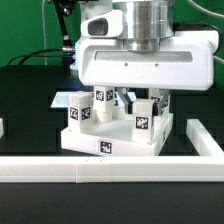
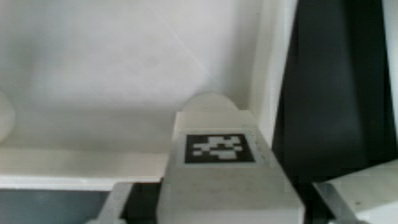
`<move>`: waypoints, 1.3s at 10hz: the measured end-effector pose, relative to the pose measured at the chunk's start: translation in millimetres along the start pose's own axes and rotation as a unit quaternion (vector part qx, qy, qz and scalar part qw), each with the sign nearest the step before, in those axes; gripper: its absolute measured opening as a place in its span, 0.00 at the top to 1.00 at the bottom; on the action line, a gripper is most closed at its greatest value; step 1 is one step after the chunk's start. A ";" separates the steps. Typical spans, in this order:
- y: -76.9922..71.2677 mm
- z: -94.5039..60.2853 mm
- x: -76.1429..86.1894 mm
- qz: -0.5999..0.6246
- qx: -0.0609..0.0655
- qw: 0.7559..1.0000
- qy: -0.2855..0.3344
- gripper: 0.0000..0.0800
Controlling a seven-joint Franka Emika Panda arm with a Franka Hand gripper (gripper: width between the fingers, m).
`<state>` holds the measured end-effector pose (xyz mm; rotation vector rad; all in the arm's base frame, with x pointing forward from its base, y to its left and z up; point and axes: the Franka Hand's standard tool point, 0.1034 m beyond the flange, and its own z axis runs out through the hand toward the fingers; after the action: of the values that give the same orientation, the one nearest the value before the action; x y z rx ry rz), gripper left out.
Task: Assemble square table
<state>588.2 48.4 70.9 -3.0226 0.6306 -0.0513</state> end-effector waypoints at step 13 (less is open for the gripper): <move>6.9 -0.3 -4.8 0.383 -0.019 0.923 -0.005 0.62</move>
Offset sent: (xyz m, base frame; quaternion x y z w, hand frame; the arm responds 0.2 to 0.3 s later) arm 0.0009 0.0008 -0.0012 0.0093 -0.0007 0.2734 0.9618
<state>581.0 44.0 70.6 -2.5726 1.7566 0.0108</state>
